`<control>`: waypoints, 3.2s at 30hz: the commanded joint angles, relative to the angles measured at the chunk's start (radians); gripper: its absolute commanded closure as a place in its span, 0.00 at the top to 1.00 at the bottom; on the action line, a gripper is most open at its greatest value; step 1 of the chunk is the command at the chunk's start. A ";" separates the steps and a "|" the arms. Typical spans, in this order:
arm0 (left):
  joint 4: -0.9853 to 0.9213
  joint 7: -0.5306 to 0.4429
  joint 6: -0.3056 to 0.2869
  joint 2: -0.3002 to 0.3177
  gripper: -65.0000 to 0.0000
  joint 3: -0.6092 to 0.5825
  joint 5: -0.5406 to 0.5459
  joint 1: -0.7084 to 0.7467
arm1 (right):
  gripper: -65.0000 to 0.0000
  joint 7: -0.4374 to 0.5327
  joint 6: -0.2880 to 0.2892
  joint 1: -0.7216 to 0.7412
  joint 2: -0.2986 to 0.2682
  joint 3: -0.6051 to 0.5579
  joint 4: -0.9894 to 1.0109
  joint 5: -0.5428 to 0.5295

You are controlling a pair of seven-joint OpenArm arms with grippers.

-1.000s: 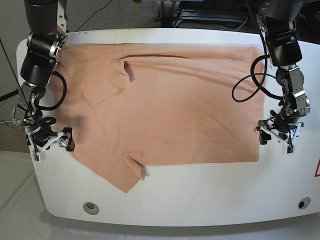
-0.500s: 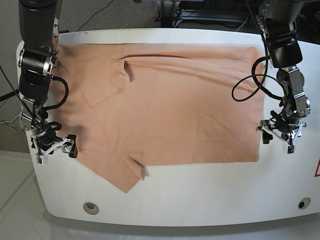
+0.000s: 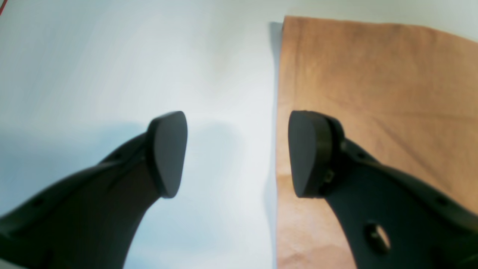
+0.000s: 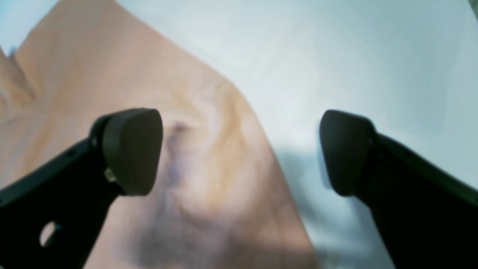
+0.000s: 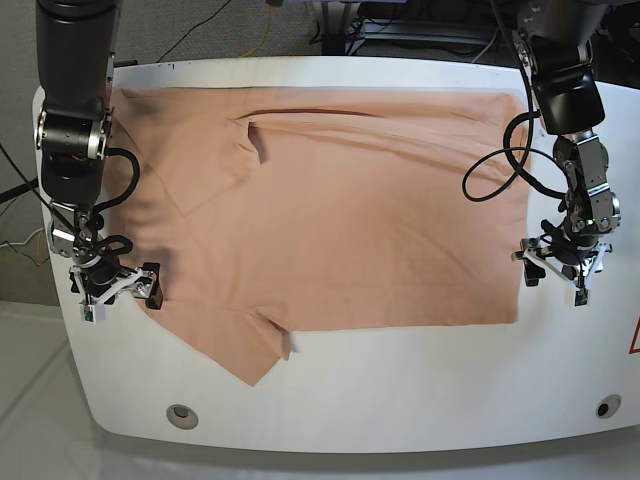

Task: Fold the T-shirt properly
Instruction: 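Release the shoulder edge and move both grippers to the shirt's side edges, then pinch the shirt's side edges midway along the body with both grippers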

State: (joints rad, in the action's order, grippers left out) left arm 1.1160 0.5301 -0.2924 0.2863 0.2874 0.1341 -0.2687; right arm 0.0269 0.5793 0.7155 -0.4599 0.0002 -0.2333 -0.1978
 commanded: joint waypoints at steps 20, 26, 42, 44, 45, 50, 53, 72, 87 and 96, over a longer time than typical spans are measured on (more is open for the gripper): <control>0.016 -0.028 -0.001 0.014 0.63 0.002 0.005 -0.039 | 1.00 0.044 0.014 -0.079 0.010 -0.032 -0.019 -0.016; 0.009 -0.028 -0.001 0.014 0.63 0.002 0.005 -0.070 | 1.00 0.038 0.015 -0.086 0.016 -0.032 -0.019 -0.018; 0.008 -0.028 -0.001 0.011 0.63 0.000 0.003 -0.116 | 1.00 -0.009 0.015 -0.086 0.072 -0.033 -0.051 -0.016; 0.008 -0.028 -0.001 0.006 0.63 0.000 0.003 -0.116 | 1.00 -0.009 0.015 -0.087 0.074 -0.033 -0.061 -0.016; 0.008 -0.029 -0.001 -0.005 0.63 0.000 0.003 -0.117 | 1.00 -0.009 0.015 -0.087 0.074 -0.033 -0.062 -0.016; 0.008 -0.029 -0.001 -0.012 0.63 0.000 0.003 -0.117 | 0.97 -0.009 0.015 -0.087 0.077 -0.033 -0.064 -0.016; 0.008 -0.029 -0.001 -0.025 0.63 0.000 0.003 -0.117 | 0.86 -0.009 0.015 -0.087 0.077 -0.033 -0.064 -0.016; -0.003 -0.029 -0.001 -0.032 0.63 0.000 0.003 -0.109 | 0.10 -0.009 0.008 -0.107 0.071 -0.033 -0.067 -0.016; -0.150 -0.163 -0.001 -0.032 0.63 0.006 0.006 -0.113 | 0.10 -0.009 0.009 -0.106 0.069 -0.033 -0.067 -0.016; -0.254 -0.236 -0.003 -0.032 0.63 0.005 0.008 -0.152 | 0.10 -0.009 0.012 -0.106 0.069 -0.033 -0.067 -0.016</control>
State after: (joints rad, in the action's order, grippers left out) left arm 0.8753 0.3359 -0.2916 0.2413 0.2897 0.1303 -0.3695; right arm 0.0776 0.5808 0.6003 -0.3828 -0.0299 -0.3012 -0.2405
